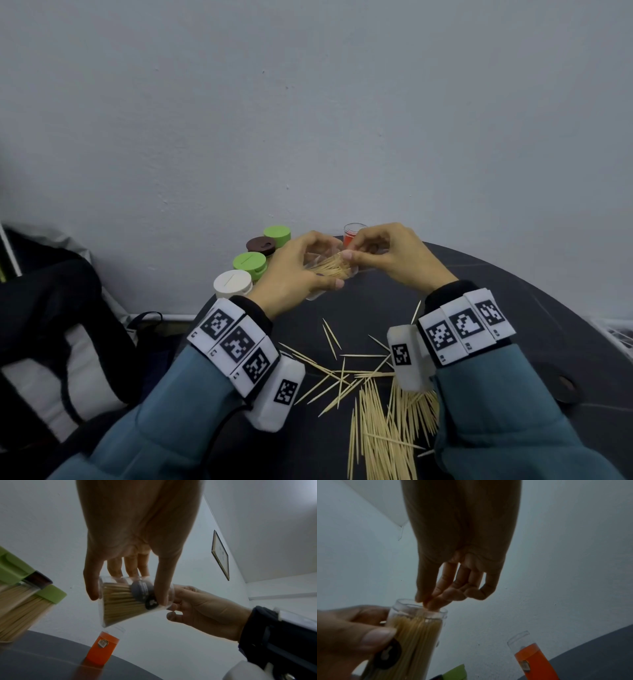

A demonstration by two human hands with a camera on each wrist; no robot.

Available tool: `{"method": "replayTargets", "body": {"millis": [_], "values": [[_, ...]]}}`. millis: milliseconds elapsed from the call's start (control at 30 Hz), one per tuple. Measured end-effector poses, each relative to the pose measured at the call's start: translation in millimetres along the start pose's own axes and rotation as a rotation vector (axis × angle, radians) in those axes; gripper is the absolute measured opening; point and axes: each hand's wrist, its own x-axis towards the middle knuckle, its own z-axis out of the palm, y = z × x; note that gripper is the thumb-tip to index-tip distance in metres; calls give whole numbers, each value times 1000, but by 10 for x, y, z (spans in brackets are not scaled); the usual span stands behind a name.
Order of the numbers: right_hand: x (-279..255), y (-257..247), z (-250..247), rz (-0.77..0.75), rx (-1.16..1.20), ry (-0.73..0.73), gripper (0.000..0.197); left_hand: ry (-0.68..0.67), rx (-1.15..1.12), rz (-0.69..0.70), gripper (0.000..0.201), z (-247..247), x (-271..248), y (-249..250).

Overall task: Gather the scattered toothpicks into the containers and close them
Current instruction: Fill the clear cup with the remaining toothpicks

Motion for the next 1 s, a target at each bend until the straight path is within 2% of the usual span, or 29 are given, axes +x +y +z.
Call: {"method": "replayTargets", "body": {"millis": [100,167,267,300,400,467,533,633,833,1000], "values": [[13,4,-20,31,78,41,13,33,-17,-8,52,-31,-8,-1],[11,15,-76,93,86,-20,14,56,-25,-14,51,-68,-26,-4],[-31,32,-119,225,-68,-272,9,75,-40,-15,50,-160,-83,-1],[-51,21,-93,284,-161,-376,16,81,-50,-13,49,-200,-104,1],[-71,-76,103,450,-470,-707,54,105,-62,-25,50,-320,-163,-5],[-44,-138,259,503,-620,-863,68,111,-48,-38,52,-385,-202,-18],[-8,-158,389,494,-730,-911,71,113,-39,-45,53,-431,-241,-30],[-6,-199,549,427,-810,-877,72,118,-44,-51,52,-484,-285,-36],[-106,-326,768,212,-706,-899,67,129,-43,-49,52,-549,-331,-35],[-245,-419,791,120,-682,-966,76,118,-29,-37,51,-536,-354,8]]}}
